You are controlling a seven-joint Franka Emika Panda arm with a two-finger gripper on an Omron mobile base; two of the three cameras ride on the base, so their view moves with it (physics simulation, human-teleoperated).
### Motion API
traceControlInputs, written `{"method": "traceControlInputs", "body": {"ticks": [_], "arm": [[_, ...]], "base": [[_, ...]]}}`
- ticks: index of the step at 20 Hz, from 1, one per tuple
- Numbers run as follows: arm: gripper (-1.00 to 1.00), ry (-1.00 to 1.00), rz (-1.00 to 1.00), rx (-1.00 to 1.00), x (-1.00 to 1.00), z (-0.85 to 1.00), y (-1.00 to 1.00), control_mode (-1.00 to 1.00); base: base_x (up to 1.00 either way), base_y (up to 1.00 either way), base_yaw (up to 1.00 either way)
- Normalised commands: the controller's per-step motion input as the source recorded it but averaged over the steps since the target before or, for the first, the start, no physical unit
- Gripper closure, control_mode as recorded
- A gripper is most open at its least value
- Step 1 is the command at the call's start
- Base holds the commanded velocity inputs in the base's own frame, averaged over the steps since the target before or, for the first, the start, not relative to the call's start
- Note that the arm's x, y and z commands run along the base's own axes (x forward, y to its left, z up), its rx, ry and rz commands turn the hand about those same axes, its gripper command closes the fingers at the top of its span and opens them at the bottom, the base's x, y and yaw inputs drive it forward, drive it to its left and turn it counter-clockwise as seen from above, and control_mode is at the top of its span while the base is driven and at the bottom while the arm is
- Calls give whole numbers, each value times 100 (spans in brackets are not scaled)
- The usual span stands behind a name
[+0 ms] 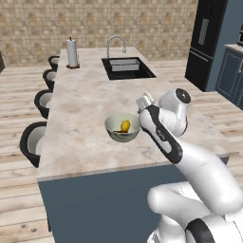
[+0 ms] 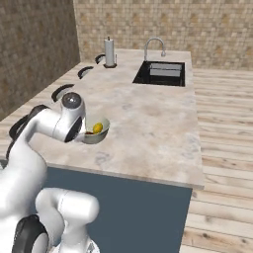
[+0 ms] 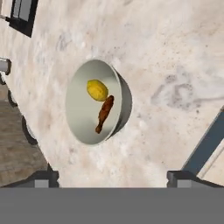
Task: The microwave is finished heating the chicken drumstick and lemon. Take the bowl containing the food and place it on the dining counter.
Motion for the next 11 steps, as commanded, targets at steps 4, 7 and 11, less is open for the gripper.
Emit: {"method": "traceControlInputs", "body": {"ticks": [4,7,11], "arm": [[-100,-20,10,-12,-100,79,4,-100],[-100,-15,19,-19,-100,67,15,-100],[-100,-15,34,-17,-100,20,20,-100]], "base": [[0,0,0],[0,0,0],[0,0,0]]}}
